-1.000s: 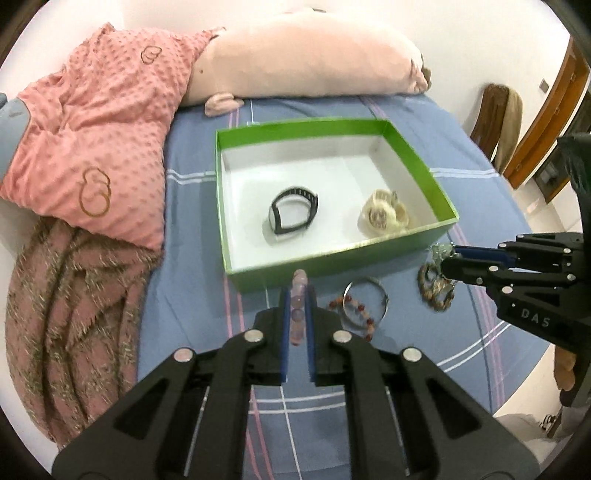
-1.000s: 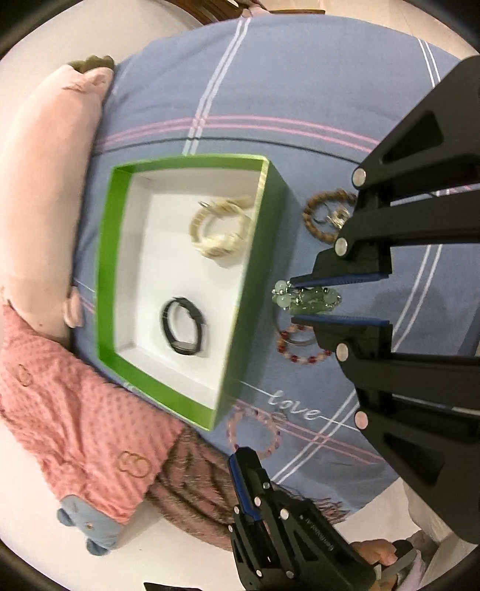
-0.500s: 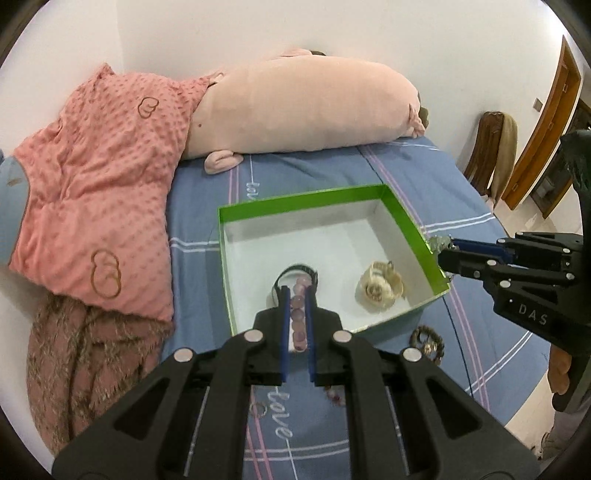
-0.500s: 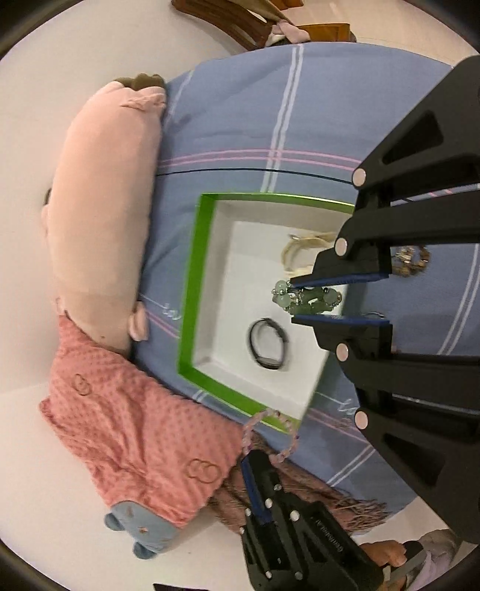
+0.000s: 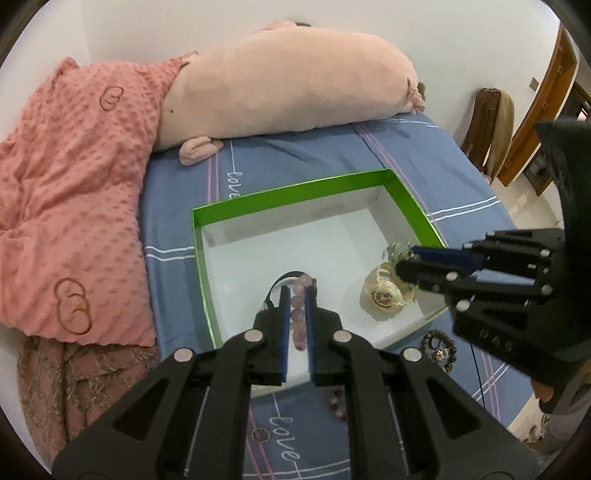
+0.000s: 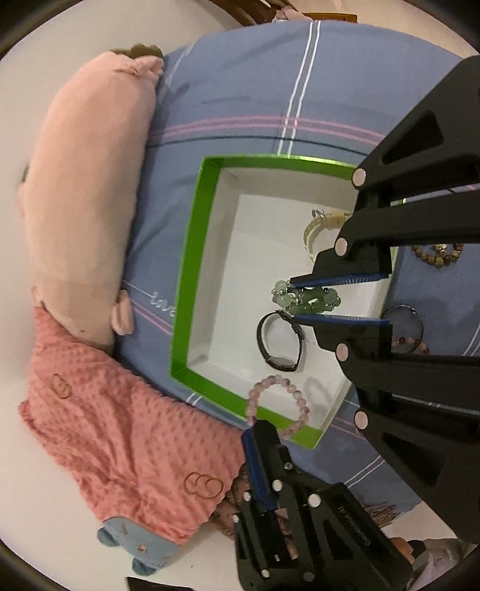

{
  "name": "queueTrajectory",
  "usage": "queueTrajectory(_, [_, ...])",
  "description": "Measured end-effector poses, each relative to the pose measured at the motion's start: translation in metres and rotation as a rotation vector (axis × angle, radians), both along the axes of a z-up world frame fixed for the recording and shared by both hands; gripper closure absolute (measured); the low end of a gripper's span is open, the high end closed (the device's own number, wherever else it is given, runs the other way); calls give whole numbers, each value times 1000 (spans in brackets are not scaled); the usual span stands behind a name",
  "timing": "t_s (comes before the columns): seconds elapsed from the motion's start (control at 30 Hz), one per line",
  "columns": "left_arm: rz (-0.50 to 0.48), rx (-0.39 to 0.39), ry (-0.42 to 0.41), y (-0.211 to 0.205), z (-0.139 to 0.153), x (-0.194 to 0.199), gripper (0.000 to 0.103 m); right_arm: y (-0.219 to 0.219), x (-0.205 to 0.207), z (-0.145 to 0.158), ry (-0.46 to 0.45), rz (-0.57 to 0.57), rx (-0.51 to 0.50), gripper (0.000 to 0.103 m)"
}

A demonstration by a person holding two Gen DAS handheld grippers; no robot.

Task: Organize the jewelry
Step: 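Carry the jade pendant and pink bracelet into the green box, opening both tools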

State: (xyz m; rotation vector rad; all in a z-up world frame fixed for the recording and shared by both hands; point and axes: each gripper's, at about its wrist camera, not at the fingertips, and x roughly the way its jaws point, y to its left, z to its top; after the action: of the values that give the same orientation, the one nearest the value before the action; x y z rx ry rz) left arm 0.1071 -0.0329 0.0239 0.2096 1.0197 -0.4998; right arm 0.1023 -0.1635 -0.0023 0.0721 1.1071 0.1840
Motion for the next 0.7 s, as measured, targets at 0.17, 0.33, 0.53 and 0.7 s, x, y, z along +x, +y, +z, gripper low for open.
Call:
queueTrajectory(0.17, [8,6,24,-4,-12,24,95,-6,21,-13,27,-3,-12,89])
queueTrajectory(0.33, [7,38,47,-7,-29,46,95,-11,45,-31,60,-4,-12,89])
queueTrajectory(0.53, [27,47,107,-5,-54,71,95,-14,68,-60,114,-2,-9,89])
queueTrajectory(0.7, [40,51,155,-7,-74,89,95,-16,78,-75,142,-1,-14,89])
